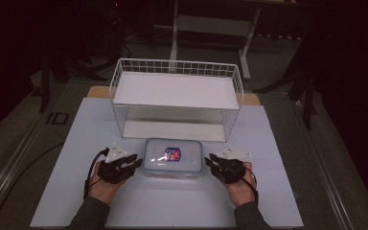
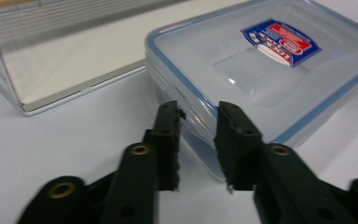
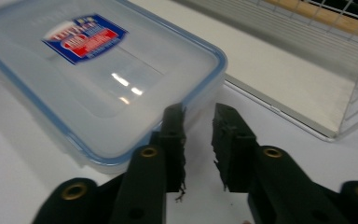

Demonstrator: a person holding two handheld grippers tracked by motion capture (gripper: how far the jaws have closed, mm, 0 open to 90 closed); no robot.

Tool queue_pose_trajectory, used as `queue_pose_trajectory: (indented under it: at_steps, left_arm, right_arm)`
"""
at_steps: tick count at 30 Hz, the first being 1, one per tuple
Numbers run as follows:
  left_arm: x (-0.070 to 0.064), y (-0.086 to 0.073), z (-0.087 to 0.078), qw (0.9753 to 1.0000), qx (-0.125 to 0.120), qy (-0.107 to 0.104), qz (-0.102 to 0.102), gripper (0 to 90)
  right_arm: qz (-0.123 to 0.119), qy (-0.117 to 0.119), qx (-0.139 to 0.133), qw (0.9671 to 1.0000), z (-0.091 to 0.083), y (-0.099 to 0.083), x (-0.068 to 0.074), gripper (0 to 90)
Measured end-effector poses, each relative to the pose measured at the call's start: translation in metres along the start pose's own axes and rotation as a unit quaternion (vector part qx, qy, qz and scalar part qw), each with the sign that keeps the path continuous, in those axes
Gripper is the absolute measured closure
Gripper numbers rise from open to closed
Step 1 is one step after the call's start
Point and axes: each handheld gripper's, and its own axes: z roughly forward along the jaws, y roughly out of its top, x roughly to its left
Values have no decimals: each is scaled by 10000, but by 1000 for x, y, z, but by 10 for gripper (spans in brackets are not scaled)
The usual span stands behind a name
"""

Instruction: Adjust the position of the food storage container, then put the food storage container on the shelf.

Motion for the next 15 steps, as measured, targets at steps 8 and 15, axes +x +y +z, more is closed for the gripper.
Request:
queue_pose_trajectory:
  at_steps: [8, 15]
  left_arm:
    - [5, 3, 1, 9997, -165, -8, -197, 503]
    - [6, 10, 5, 9986, -223, -275, -394, 435]
  right_arm:
    - [199, 206, 16, 9996, 3, 5, 2, 512]
    - [582, 388, 95, 9975, 8, 6, -3, 477]
